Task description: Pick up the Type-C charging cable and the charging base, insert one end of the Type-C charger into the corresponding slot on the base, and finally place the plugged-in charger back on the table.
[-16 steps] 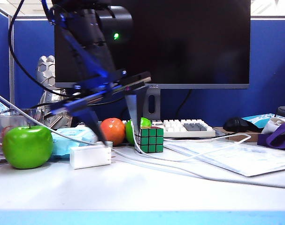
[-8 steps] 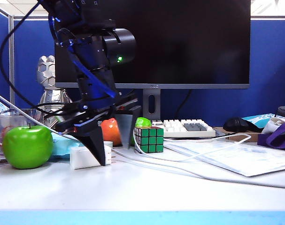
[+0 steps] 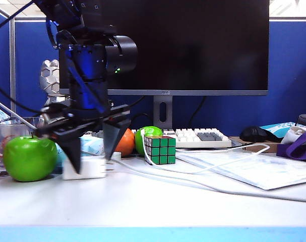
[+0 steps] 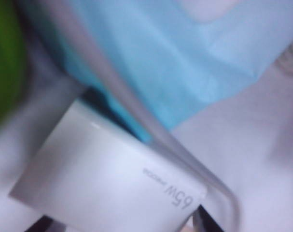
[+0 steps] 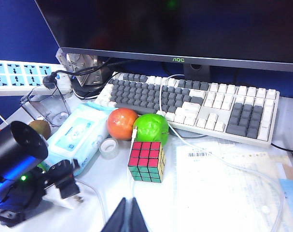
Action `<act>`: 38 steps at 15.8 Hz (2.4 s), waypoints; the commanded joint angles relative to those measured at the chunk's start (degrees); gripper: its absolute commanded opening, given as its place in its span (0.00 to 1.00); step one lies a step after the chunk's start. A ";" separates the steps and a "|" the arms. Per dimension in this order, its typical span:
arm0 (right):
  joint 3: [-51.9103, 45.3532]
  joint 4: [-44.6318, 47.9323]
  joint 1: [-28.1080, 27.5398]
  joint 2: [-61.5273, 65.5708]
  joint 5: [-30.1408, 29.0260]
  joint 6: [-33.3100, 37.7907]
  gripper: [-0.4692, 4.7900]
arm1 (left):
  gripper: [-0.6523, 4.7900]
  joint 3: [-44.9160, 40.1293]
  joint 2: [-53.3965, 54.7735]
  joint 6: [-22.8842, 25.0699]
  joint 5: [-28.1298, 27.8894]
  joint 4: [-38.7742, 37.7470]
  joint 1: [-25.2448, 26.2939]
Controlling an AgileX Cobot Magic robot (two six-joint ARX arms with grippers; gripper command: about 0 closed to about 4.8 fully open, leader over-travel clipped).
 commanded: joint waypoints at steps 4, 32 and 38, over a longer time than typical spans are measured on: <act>0.22 0.76 0.00 -0.17 -0.07 -0.15 0.08 | 0.74 0.11 -0.09 27.56 -5.55 1.68 0.09; 0.17 0.70 0.00 -0.13 -0.20 -0.13 0.08 | 1.00 6.05 -4.52 56.24 2.58 1.57 -4.76; 0.17 0.55 0.00 -0.15 -0.28 -0.13 0.08 | 1.00 8.57 -3.91 15.23 7.15 3.19 -3.76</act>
